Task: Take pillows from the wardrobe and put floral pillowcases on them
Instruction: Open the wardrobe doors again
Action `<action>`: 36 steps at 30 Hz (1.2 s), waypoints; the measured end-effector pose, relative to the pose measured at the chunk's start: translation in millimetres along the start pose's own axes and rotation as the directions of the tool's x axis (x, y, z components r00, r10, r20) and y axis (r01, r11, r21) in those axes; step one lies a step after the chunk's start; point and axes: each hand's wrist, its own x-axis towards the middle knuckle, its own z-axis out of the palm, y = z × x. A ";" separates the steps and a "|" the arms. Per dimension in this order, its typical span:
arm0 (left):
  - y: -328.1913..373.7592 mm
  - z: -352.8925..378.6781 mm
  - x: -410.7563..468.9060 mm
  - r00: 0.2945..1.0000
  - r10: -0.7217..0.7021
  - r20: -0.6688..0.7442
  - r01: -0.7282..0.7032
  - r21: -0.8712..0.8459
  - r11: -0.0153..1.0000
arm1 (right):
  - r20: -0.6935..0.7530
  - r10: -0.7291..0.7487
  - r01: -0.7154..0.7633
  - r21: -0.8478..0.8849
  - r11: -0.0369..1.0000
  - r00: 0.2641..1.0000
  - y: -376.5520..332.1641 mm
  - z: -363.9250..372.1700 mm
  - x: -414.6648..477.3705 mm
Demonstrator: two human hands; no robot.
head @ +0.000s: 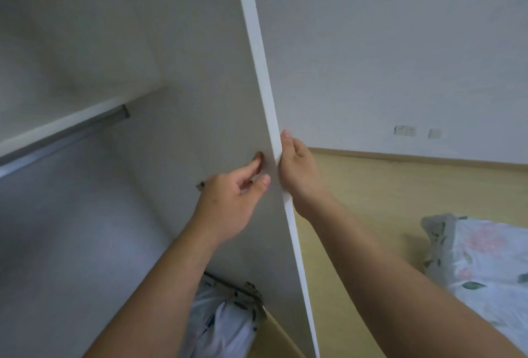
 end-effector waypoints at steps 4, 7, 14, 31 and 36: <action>4.2 22.3 26.5 0.994 0.039 0.103 -0.047 0.075 0.996 | -0.186 -0.082 0.085 0.003 0.996 0.979 5.4 -16.6 3.7; 4.1 35.5 49.3 0.990 0.046 0.133 -0.062 0.112 0.992 | -0.161 -0.160 0.140 -0.127 0.982 0.974 5.7 -36.3 10.6; 3.0 64.6 95.6 0.981 0.071 0.179 -0.079 0.038 0.996 | -0.113 -0.203 0.155 -0.339 0.928 0.973 20.9 -67.8 43.9; -97.5 76.2 37.5 0.857 -0.514 -0.037 0.432 -0.492 0.756 | 0.045 -0.094 0.103 -0.282 0.954 0.995 78.4 0.7 14.6; -174.7 68.5 -54.1 0.552 -0.824 -0.125 0.725 -0.416 0.549 | 0.247 0.057 0.017 -0.287 0.958 0.967 139.8 38.3 12.7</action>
